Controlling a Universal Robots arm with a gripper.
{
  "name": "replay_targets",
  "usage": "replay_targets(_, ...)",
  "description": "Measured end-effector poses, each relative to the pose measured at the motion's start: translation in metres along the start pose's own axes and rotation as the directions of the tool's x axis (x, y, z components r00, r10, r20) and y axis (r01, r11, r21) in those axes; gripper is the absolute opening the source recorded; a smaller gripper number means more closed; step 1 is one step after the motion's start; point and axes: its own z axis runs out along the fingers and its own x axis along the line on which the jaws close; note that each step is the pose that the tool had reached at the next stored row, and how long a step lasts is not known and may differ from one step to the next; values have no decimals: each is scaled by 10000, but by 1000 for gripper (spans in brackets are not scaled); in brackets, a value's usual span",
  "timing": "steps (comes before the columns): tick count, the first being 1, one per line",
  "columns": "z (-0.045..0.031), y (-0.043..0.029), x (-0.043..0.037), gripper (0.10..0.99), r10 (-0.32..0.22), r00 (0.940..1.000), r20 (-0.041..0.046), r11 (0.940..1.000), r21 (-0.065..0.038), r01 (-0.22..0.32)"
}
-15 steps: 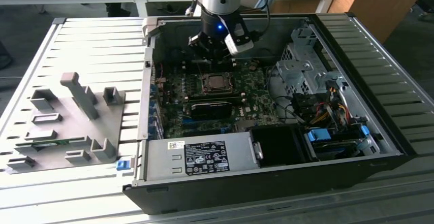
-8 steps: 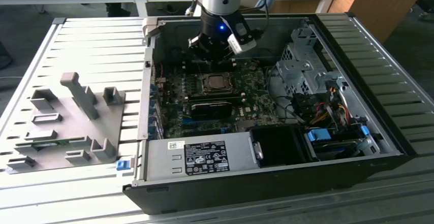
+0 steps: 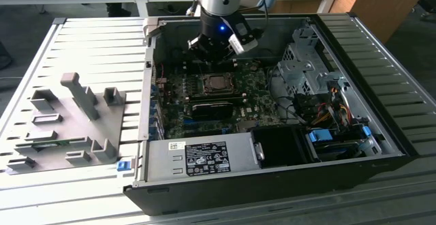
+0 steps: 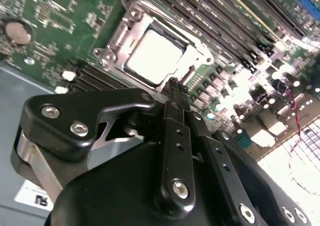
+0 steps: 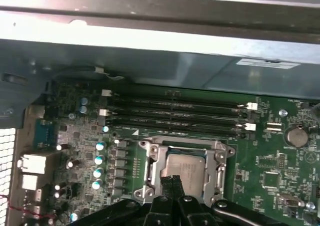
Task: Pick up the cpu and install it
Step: 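Install the first cpu locking lever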
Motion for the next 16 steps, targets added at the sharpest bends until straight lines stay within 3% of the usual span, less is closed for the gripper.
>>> replay_targets(4, 8, 16, 116, 106, -1, 10000, 38, 10000, 2, 1)
replay_targets(8, 16, 37, 229, 106, -2, 9998, 213, 10000, 13, 2)
replay_targets(14, 42, 46, 269, 106, 617, 9978, 252, 9981, -8, -617)
replay_targets(16, 44, 52, 315, 106, 697, 9972, 264, 9976, -22, -696)
